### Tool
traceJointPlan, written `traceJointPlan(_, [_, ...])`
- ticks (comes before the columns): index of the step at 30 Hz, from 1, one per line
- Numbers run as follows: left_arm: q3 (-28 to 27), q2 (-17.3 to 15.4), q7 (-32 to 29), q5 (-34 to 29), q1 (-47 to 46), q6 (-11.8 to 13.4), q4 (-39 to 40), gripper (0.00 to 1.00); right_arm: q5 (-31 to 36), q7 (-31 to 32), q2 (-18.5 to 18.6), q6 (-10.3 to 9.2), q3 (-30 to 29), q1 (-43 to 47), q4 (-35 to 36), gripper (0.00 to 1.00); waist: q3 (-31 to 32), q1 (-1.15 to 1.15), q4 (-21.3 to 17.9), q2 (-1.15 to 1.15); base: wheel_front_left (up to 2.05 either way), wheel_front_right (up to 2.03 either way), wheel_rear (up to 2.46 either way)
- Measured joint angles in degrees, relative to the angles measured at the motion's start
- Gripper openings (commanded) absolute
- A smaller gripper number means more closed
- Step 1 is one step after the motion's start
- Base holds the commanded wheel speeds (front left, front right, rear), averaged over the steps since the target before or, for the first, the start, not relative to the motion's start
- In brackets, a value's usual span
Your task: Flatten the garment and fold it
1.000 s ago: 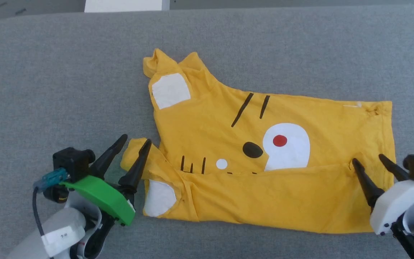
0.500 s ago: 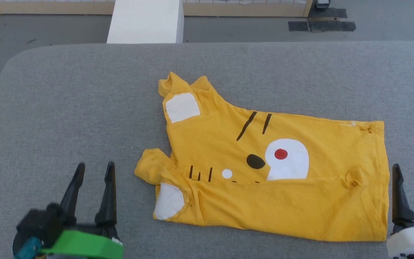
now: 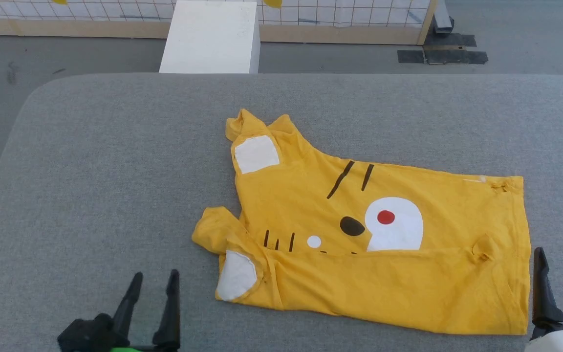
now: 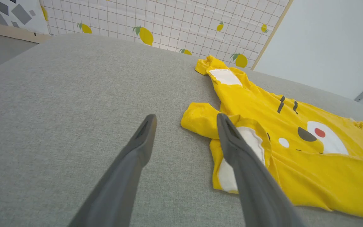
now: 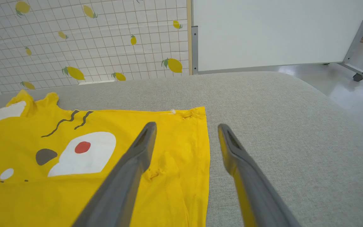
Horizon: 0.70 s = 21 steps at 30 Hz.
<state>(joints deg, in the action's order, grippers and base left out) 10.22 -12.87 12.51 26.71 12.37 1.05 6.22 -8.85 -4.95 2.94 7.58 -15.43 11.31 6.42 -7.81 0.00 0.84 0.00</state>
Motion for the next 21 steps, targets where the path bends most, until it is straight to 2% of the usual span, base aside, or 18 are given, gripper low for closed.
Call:
traceJointPlan(10, [7.24,-2.98,-18.67,0.43,-4.94,-2.27,0.74,1.00,0.30,1.22,0.00,0.00,0.16,-0.81,1.74,1.00,-1.86,0.00,0.08,0.00,0.00,0.00,0.00])
traceJointPlan(21, [9.42,-3.04,-27.80,3.97,-12.01,-3.85,-7.98,1.00,0.42,1.92,-0.01,0.00,0.88,-2.05,2.65,1.00,-5.41,0.00,-1.03,0.00,0.00,0.00,0.00])
